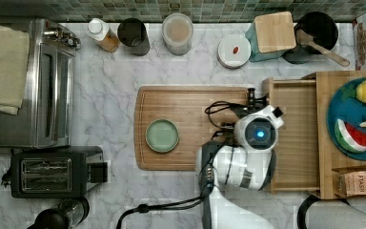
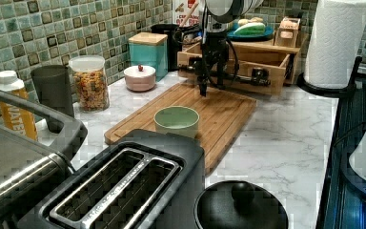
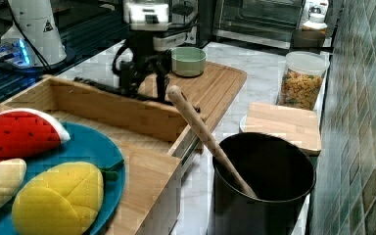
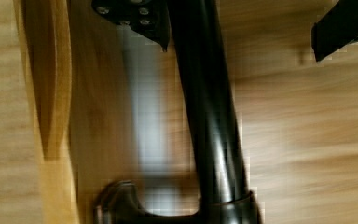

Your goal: Open the drawer.

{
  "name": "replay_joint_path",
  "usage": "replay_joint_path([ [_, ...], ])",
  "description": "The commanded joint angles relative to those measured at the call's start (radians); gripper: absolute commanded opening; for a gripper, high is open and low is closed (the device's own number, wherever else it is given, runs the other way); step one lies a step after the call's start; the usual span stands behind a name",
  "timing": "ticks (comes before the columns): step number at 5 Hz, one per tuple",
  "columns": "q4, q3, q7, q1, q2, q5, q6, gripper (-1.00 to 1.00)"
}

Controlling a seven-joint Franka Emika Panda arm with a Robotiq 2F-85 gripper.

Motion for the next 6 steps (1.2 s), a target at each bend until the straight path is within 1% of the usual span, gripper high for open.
replay_joint_path([
  [1, -0.147, 0.17, 0.137, 0.165, -0.13, -0.032, 0.14, 1.0],
  [5, -0.147, 0.18, 0.138, 0.154, -0.13, -0.034, 0.14, 1.0],
  [6, -0.147, 0.163, 0.136, 0.171, -0.13, -0.031, 0.139, 1.0],
])
